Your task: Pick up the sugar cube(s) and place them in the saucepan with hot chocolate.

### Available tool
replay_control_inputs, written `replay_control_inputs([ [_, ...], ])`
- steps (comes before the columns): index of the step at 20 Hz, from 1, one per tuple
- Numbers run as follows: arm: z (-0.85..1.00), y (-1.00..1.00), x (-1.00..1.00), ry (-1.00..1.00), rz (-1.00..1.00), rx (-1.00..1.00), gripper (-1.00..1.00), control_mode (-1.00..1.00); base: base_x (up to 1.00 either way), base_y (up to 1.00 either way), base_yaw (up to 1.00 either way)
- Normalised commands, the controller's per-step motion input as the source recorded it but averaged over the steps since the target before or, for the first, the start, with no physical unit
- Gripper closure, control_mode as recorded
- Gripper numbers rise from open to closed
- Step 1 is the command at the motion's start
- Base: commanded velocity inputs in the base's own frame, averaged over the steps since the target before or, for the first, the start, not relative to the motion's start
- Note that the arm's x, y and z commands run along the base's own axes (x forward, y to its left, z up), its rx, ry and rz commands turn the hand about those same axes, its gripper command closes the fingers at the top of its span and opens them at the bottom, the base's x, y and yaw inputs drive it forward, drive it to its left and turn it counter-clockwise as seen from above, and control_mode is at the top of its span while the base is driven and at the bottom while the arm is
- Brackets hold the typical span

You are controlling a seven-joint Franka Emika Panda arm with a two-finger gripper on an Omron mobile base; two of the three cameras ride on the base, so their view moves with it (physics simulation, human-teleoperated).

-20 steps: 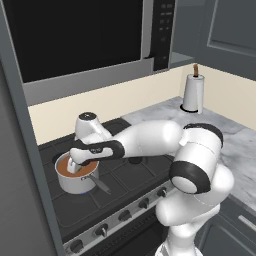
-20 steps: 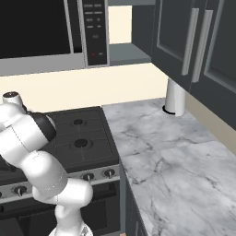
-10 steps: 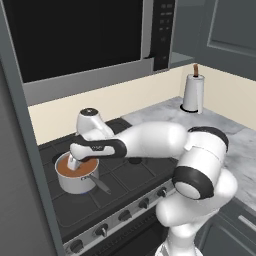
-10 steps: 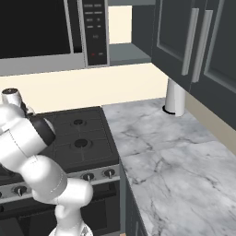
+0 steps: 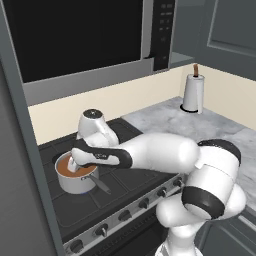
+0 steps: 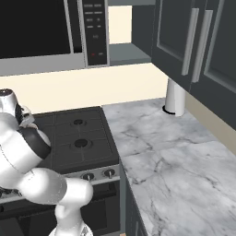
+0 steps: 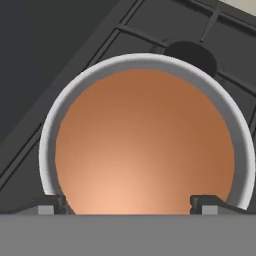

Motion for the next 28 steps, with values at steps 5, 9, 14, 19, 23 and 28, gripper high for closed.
replay_control_inputs([
  [5,0.03,-0.22,-0.28,-0.05,-0.01,0.05,-1.0,-1.0,0.0,0.0,0.0],
  [9,0.15,-0.55,-0.19,0.0,0.0,0.1,-1.0,-1.0,0.0,0.0,0.0],
  [14,0.29,-0.65,-0.21,0.0,0.0,0.15,-1.0,-1.0,0.0,0.0,0.0],
  [19,0.44,-0.53,-0.4,-0.03,-0.01,0.18,-1.0,-1.0,0.0,0.0,0.0],
  [23,0.47,-0.48,-0.64,-0.04,-0.02,0.2,-1.0,-1.0,0.0,0.0,0.0],
  [28,0.38,-0.48,-0.57,-0.02,-0.03,0.17,-1.0,-1.0,0.0,0.0,0.0],
])
